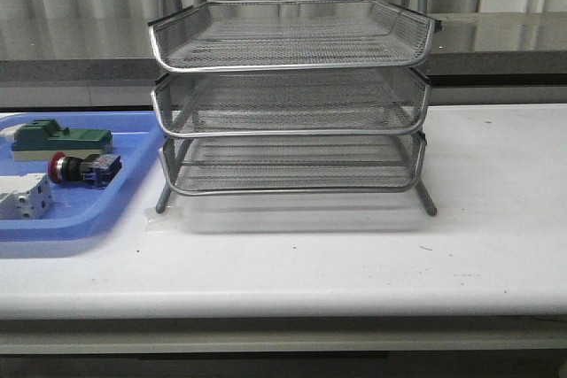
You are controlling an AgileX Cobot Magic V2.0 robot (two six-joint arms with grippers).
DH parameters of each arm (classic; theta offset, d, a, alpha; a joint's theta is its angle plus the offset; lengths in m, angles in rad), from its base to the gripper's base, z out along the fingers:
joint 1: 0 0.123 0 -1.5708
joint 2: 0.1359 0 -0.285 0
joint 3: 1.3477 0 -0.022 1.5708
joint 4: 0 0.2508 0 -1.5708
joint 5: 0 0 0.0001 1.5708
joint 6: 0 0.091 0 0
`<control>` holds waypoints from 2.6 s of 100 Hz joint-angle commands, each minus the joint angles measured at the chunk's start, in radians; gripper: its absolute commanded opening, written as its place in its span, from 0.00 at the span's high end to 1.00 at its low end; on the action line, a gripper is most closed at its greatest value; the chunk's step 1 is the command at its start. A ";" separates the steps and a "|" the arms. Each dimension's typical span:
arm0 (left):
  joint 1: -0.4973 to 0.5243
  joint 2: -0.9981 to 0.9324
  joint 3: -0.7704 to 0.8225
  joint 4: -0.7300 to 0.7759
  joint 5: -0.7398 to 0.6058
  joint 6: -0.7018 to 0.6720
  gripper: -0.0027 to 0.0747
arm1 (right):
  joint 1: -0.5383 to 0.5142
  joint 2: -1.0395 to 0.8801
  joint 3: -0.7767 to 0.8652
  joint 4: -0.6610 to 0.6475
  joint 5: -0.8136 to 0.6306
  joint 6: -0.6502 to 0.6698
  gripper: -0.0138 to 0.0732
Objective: Place button on rack with both arms
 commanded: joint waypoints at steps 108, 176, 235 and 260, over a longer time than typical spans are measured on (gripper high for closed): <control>-0.006 -0.031 0.033 -0.002 -0.081 -0.007 0.99 | -0.006 -0.008 -0.081 0.056 -0.078 -0.007 0.91; -0.006 -0.031 0.033 -0.002 -0.081 -0.007 0.99 | -0.006 0.624 -0.729 0.305 0.598 -0.007 0.91; -0.006 -0.031 0.033 -0.002 -0.081 -0.007 0.99 | -0.006 0.929 -0.726 0.767 0.431 -0.157 0.50; -0.006 -0.031 0.033 -0.002 -0.081 -0.007 0.99 | -0.006 1.060 -0.726 1.117 0.375 -0.439 0.38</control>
